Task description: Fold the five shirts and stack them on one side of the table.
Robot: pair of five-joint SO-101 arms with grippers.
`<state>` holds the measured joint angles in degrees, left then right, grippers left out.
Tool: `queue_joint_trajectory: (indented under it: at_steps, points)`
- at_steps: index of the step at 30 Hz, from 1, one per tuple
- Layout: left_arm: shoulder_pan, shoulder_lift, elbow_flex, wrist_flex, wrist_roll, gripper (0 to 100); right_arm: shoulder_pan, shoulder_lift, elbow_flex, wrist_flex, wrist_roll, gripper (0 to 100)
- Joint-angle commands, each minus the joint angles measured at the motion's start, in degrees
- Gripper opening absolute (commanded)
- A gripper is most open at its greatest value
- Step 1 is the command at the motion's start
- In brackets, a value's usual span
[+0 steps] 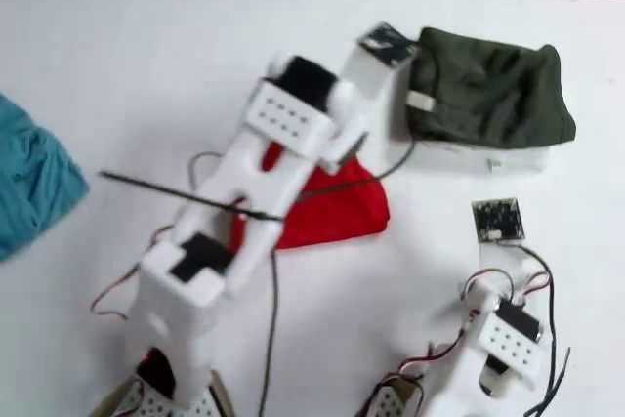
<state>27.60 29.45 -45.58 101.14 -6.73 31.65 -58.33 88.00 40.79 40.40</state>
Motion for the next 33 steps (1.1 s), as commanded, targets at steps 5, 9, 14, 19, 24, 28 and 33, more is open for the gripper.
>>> queue_joint_trajectory:
  at_steps: [5, 9, 14, 19, 24, 28, 33]
  points:
    - [5.2, 12.7, -14.8, -0.1, 0.5, 3, 0.4, -1.4, -0.3, -0.8, 0.0, 11.5]
    - [5.1, 15.9, -19.6, 0.9, 0.4, 10, 0.4, -1.4, -0.3, -0.8, 0.0, 11.5]
    - [2.5, 12.9, -24.8, 1.1, 0.4, 23, 0.4, -1.4, -0.3, -0.8, 0.0, 11.5]
    - [-2.5, 4.3, -25.0, 1.1, 0.2, 21, 0.4, -1.4, -0.3, -0.8, 0.0, 11.5]
    - [-11.0, 0.9, -12.3, 1.1, 0.1, 1, 0.4, -1.4, -0.3, -0.8, 0.0, 11.5]
    - [-16.5, 0.9, 1.6, -0.4, 0.0, 3, 0.3, -1.4, -0.3, -0.8, 0.0, 11.5]
    - [-19.2, 0.4, 13.9, -2.5, 0.0, 3, 0.3, -1.4, -0.3, -0.8, 0.0, 11.5]
